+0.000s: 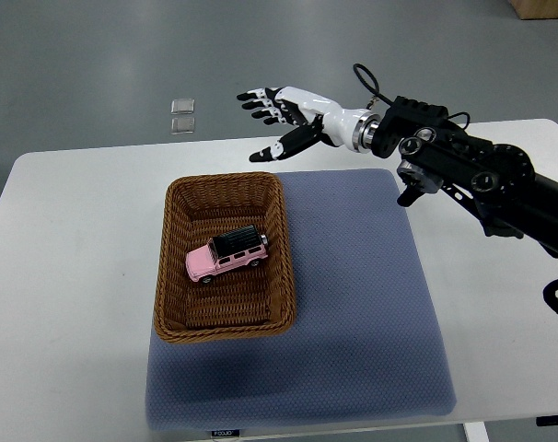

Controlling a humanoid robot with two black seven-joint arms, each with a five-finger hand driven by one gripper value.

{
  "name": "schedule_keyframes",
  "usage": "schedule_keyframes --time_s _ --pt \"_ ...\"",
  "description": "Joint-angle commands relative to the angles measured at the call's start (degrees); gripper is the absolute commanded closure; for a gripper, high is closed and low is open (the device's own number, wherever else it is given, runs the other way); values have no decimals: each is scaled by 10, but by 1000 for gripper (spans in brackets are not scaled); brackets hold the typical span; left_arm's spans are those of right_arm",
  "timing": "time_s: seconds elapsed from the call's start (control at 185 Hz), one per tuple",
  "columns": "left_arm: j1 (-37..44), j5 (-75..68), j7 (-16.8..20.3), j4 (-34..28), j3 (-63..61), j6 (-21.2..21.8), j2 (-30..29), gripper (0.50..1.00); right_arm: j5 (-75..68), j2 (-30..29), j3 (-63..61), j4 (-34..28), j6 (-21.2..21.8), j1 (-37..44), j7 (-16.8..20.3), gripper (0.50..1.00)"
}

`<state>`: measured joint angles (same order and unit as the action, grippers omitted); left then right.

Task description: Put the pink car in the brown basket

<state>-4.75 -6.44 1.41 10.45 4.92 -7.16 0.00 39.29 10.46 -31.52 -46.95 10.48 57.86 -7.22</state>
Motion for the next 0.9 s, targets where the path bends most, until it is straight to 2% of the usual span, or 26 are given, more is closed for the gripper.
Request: schedule_keyframes --time_s 0.0,0.151,0.372,0.68,0.895 --pt "0 -1 0 0 -1 -1 0 500 -81 6 -117 -1 6 -59 -6 595" --pt "0 -1 -1 3 -2 -1 0 500 -227 -1 -281 0 42 -172 -20 595" --pt "0 -1 -1 3 -4 -1 0 500 -326 -2 -312 9 89 -263 -31 589" --pt "0 -1 -2 7 -5 -1 0 500 -321 -4 -304 9 99 -268 -39 587" --pt "-1 -1 -3 6 -5 -1 0 500 -314 -31 -299 9 99 -265 -39 587"
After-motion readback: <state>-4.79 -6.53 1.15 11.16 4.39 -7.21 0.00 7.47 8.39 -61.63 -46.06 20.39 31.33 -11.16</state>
